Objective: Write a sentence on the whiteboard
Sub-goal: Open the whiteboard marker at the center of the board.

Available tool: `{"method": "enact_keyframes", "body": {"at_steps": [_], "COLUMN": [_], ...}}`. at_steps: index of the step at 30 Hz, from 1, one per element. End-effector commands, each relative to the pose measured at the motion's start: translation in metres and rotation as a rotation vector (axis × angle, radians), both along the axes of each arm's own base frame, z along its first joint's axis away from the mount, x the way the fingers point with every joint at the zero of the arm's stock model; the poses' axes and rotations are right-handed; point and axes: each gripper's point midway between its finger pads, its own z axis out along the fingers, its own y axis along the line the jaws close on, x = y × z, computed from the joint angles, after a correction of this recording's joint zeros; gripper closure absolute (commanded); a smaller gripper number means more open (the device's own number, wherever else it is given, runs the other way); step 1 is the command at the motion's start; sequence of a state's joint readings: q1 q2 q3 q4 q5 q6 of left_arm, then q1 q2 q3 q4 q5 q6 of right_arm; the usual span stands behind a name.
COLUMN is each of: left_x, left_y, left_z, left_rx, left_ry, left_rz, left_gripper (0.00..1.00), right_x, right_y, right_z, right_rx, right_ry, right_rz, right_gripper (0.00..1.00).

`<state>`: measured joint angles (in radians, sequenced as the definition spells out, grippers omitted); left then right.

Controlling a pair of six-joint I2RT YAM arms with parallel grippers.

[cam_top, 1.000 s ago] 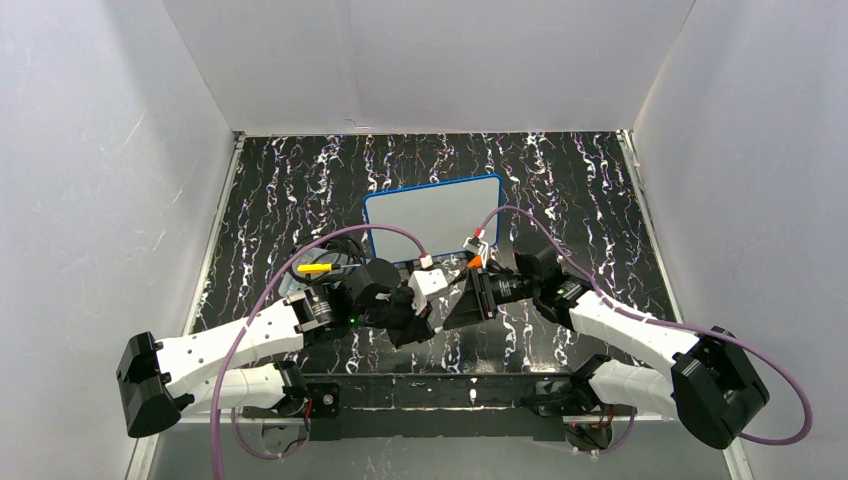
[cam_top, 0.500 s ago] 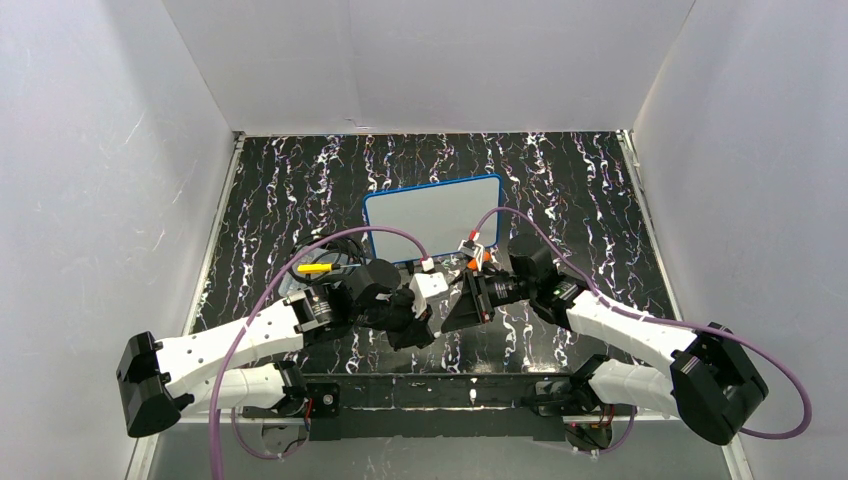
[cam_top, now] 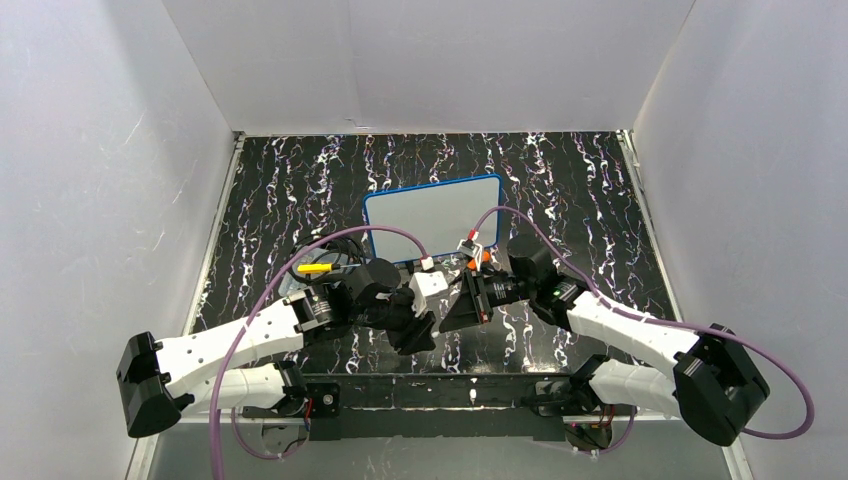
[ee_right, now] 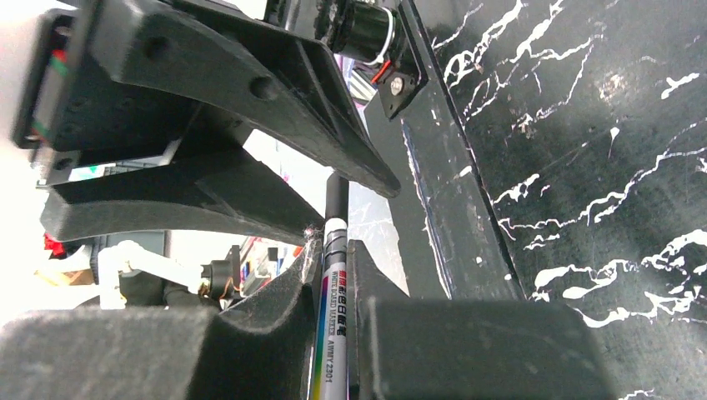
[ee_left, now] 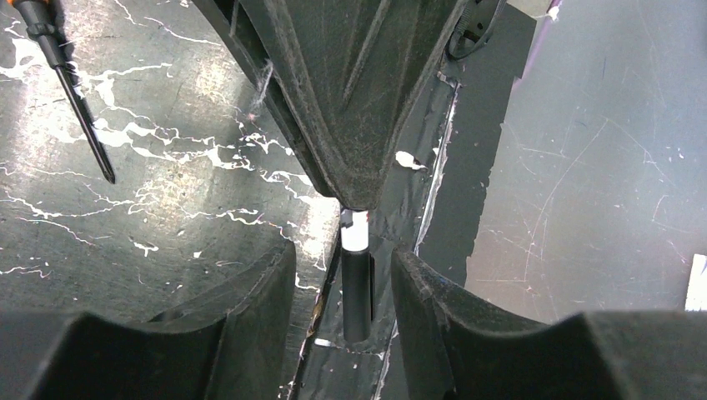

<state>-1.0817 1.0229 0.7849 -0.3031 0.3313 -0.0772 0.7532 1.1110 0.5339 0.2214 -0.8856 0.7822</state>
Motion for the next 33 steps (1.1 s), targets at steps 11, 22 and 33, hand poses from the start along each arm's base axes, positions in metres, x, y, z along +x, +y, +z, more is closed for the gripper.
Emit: {"method": "enact_keyframes", "body": {"at_steps": [11,22,33], "left_x": [-0.013,-0.010,0.022], "left_y": [0.016,0.041,0.051], "left_z": [0.006,-0.002,-0.010], "left_rx": [0.014,0.070,0.139], "left_ry": [-0.003,-0.050,-0.051], "left_rz": [-0.056,-0.013,0.264], "left_gripper": [1.00,1.00,1.00], "right_x": [-0.003,0.017,0.052], "right_y": [0.000,-0.047,-0.062], "right_z": [0.062,0.086,0.079], "right_rx": [0.162,0.099,-0.056], "right_ry": [-0.158,-0.254,-0.343], "right_rz": [0.055,0.016,-0.158], "right_gripper": [0.99,0.99,0.99]}}
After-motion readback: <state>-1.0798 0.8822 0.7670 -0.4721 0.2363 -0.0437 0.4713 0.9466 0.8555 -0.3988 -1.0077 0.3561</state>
